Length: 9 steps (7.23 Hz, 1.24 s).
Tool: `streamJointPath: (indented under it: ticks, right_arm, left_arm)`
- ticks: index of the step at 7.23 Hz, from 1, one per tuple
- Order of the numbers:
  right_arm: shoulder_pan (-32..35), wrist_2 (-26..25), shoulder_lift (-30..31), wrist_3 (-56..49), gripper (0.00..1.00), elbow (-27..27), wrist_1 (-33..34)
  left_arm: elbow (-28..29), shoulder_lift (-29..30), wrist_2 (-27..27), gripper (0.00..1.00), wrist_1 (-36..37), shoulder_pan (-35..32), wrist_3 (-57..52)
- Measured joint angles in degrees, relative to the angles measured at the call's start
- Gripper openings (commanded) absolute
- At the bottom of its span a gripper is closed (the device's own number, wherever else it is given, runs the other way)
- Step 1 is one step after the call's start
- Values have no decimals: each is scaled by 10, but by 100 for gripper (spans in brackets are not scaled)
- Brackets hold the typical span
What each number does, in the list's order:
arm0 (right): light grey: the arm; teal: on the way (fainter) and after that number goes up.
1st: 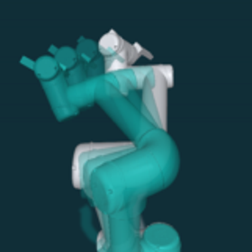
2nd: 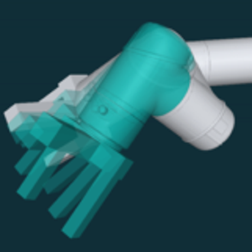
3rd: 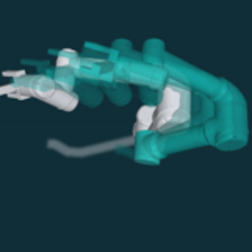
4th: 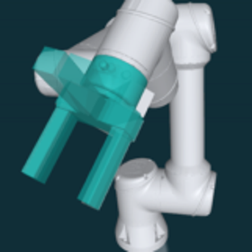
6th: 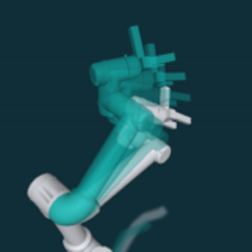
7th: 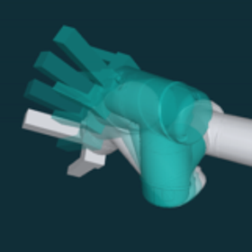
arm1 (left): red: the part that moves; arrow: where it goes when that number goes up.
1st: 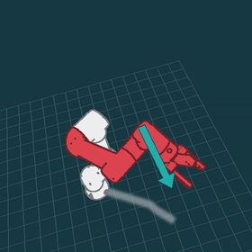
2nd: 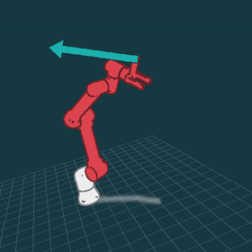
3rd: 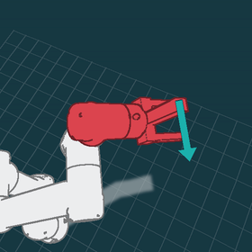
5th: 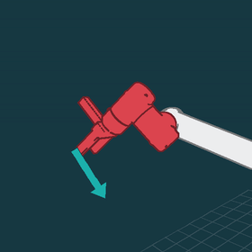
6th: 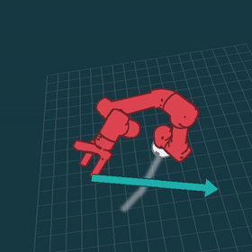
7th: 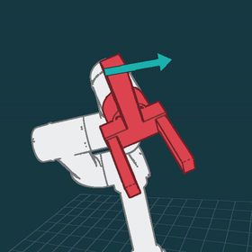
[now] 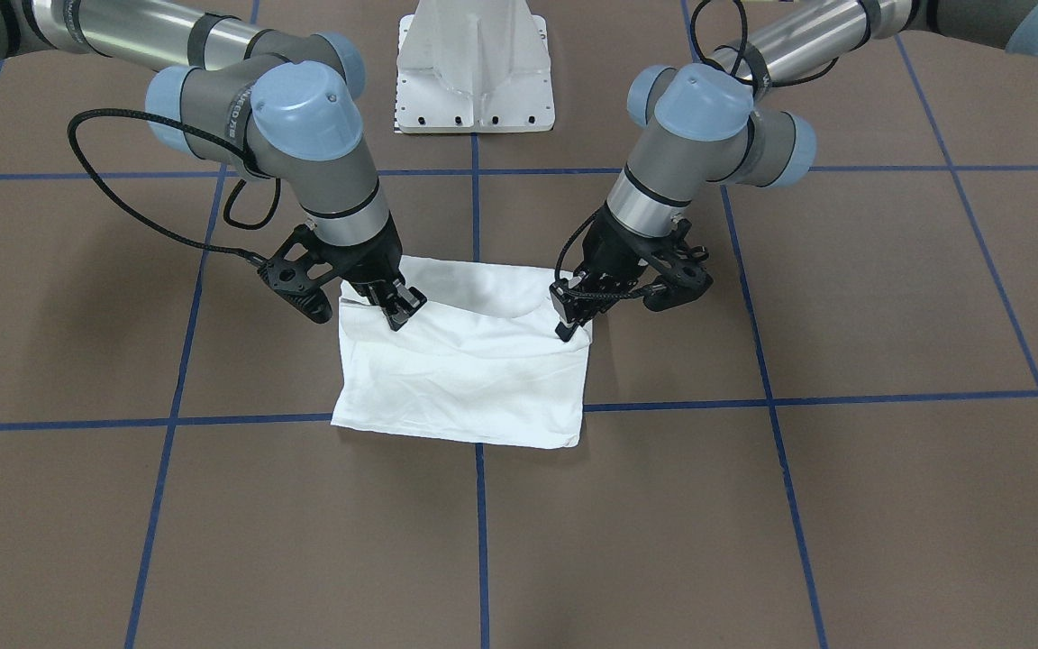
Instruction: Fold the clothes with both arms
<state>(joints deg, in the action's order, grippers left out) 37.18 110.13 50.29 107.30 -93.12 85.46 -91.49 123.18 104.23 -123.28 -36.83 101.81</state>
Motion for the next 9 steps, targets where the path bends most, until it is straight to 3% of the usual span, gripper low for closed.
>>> streamJointPath:
  ticks: [1,3,6,9]
  right_arm:
    - [0,0,-1,1,100,0,-2]
    - [17,15,1,1,100,0,-3]
    - [41,46,1,-11,100,-3,-4]
    - [90,46,23,-172,100,-17,-5]
  left_arm:
    - [0,0,0,99,0,0,0]
    - [3,0,1,100,5,-10,10]
    - [35,-4,61,100,10,-68,10]
    - [15,-50,74,100,9,-101,-102]
